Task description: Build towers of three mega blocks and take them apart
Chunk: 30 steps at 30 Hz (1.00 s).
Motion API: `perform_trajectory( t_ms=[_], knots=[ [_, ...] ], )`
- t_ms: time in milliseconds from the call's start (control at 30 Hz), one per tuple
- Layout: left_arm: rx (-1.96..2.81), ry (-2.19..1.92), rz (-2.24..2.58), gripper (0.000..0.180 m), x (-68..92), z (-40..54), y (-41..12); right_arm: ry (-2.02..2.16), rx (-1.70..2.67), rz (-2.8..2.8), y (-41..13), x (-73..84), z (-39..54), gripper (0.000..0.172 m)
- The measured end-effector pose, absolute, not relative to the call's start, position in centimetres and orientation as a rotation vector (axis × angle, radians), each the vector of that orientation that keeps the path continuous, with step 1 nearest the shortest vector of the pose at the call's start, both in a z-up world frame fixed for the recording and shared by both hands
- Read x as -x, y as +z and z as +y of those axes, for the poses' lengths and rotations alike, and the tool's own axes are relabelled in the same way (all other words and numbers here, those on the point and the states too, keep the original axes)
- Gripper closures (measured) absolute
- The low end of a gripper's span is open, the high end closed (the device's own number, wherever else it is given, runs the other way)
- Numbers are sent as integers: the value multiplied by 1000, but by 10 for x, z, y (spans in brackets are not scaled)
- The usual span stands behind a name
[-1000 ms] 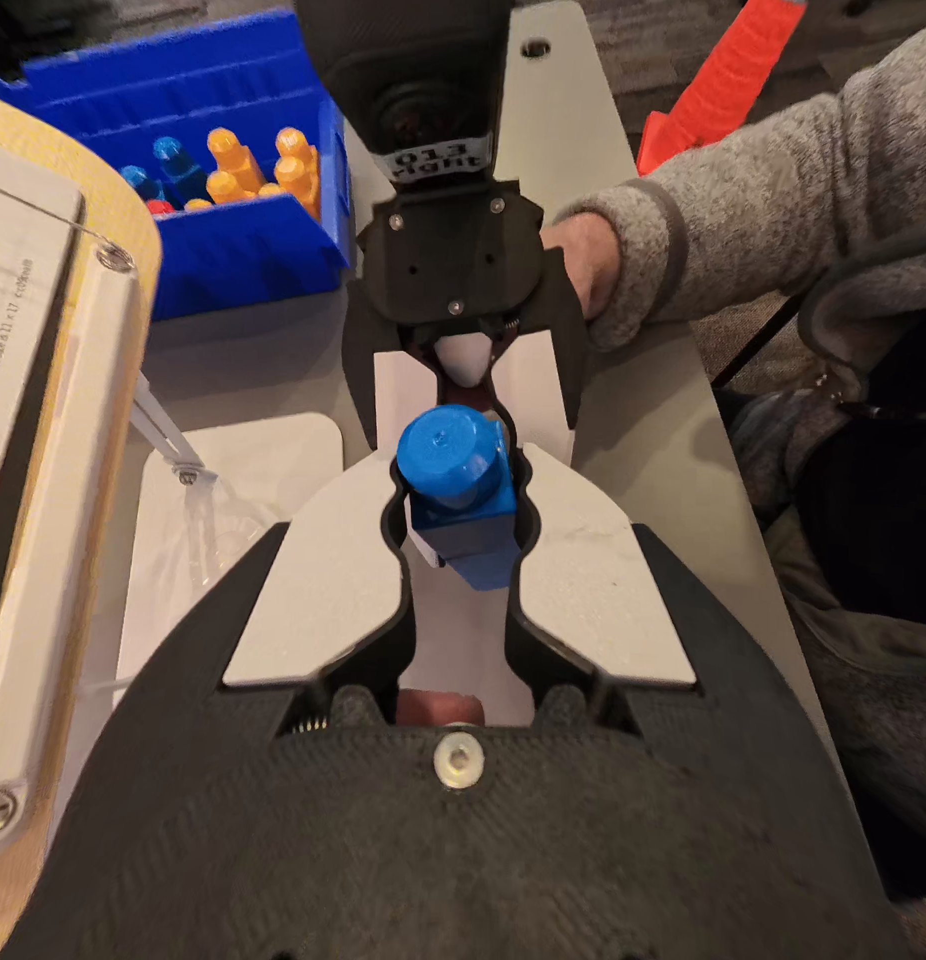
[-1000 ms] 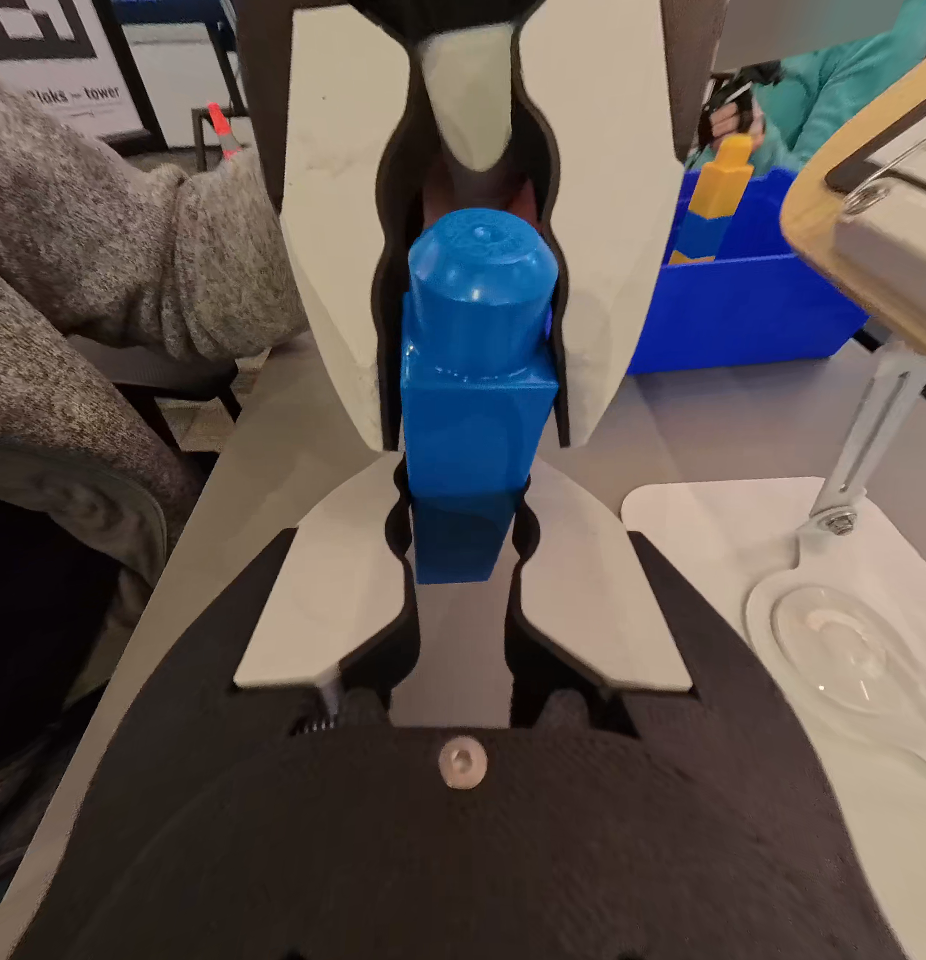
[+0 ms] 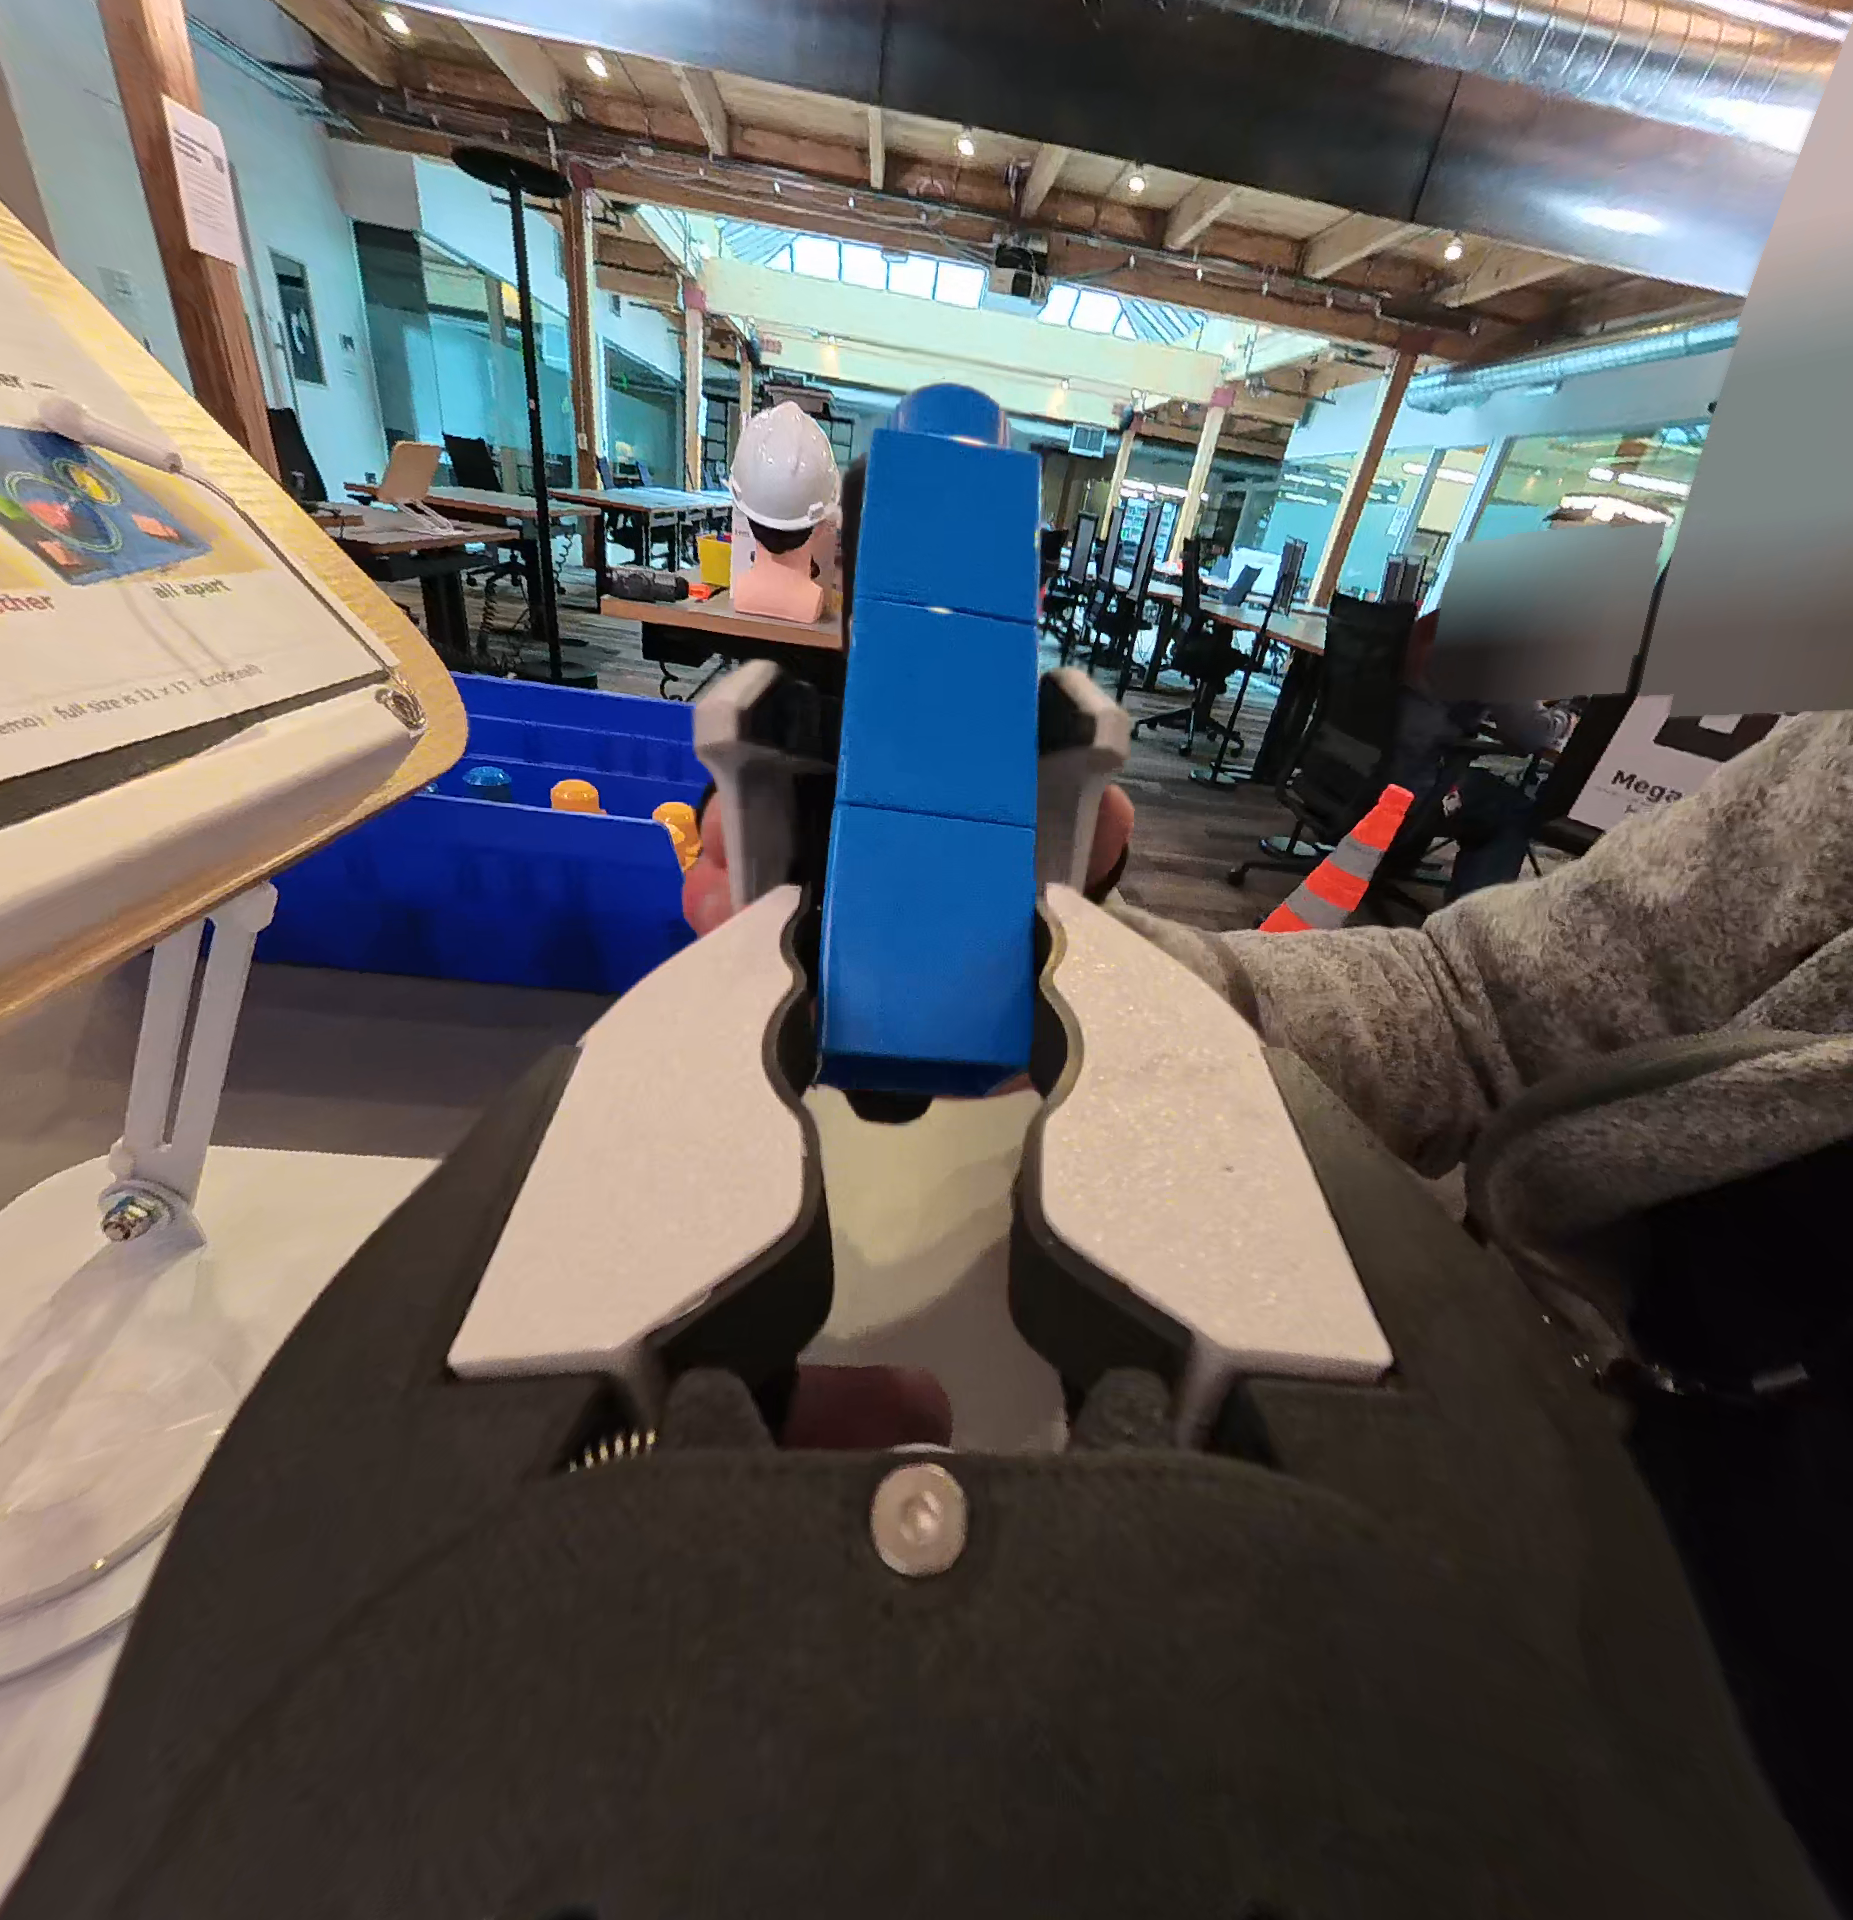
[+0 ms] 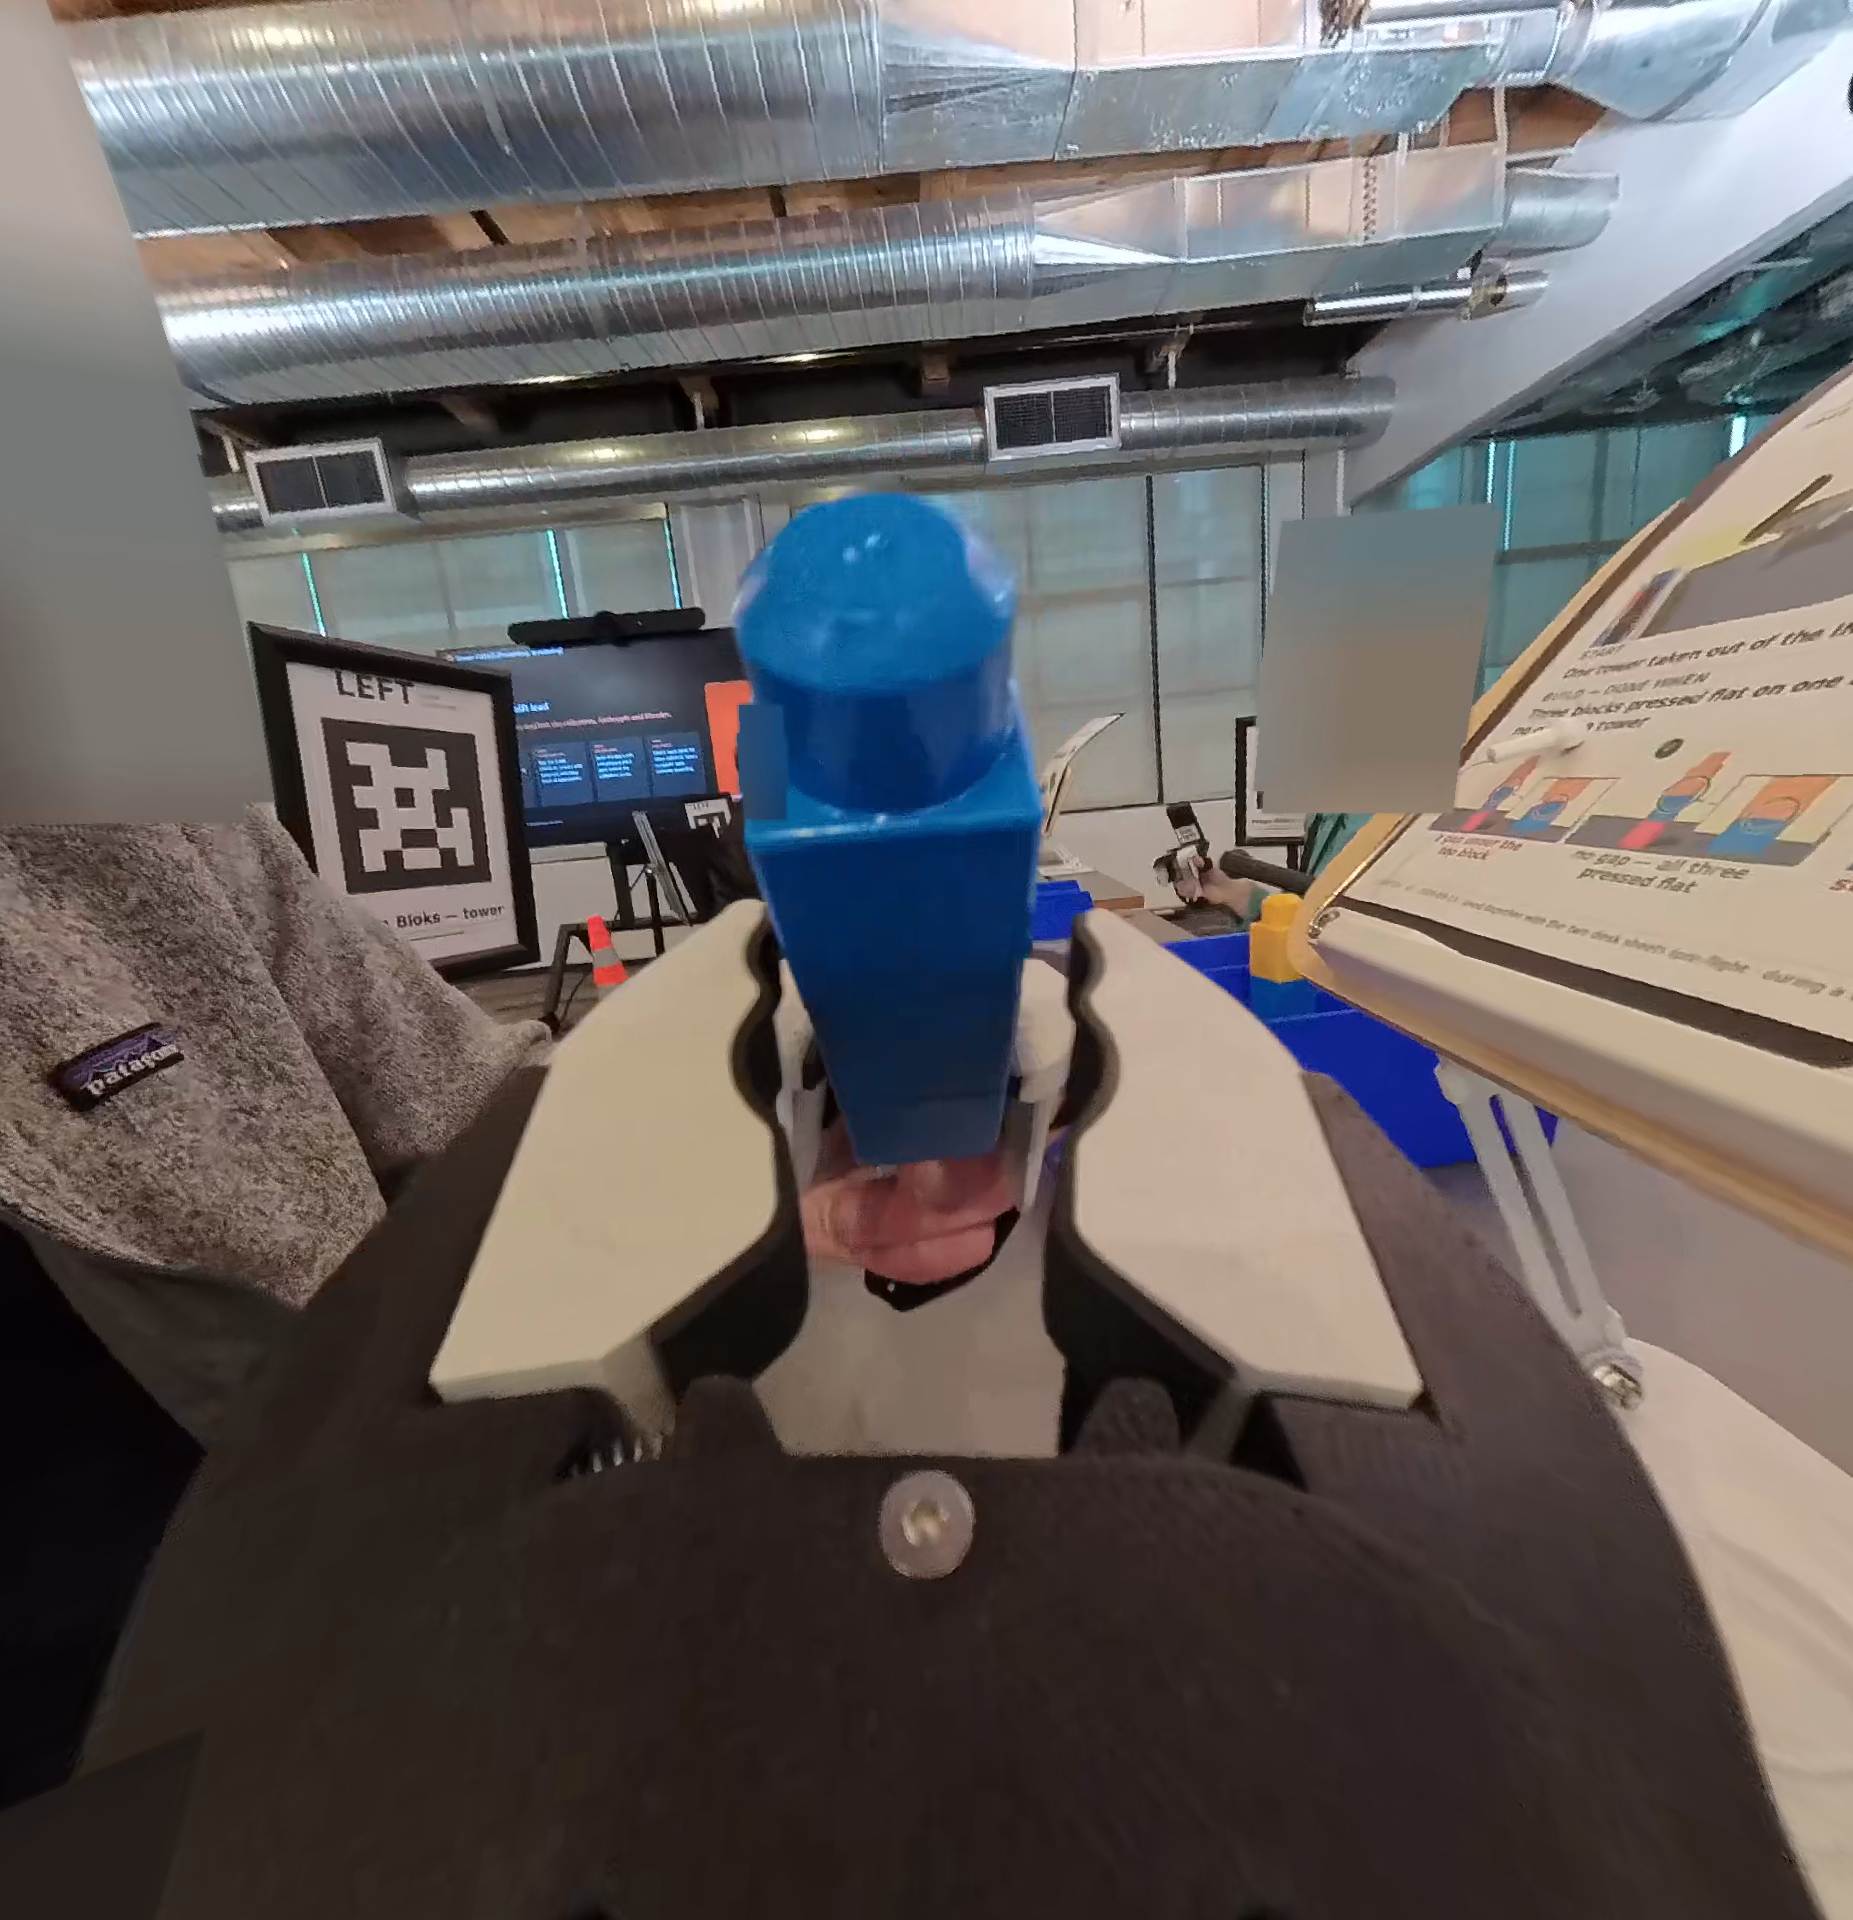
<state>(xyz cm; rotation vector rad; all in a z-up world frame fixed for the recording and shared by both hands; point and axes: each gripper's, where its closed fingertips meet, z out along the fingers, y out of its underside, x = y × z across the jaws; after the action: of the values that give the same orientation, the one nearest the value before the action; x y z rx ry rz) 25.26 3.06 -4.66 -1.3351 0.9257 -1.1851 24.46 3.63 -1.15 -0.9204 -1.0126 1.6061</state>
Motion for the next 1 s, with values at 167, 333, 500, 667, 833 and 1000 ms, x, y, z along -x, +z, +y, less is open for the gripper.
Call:
perform_trajectory(
  t_ms=[167,333,500,667,833,1000],
  knots=[
    [1401,-1165,1050,143,-237,28,-61,1409,951,-1152,-21,-255,39,114],
    [1486,-1072,1139,143,-224,31,-82,1306,1010,-1261,-35,-259,41,121],
    [1526,-1010,1216,143,-217,30,-95,1273,1068,-1376,-53,-254,38,135],
    [1524,-997,1237,143,-215,29,-99,1228,1079,-1421,-59,-252,36,135],
    [1510,-981,1242,144,-216,29,-98,1225,1081,-1420,-58,-253,35,135],
    [1506,-980,1244,144,-215,28,-96,1224,1073,-1420,-57,-253,34,135]
  ],
)
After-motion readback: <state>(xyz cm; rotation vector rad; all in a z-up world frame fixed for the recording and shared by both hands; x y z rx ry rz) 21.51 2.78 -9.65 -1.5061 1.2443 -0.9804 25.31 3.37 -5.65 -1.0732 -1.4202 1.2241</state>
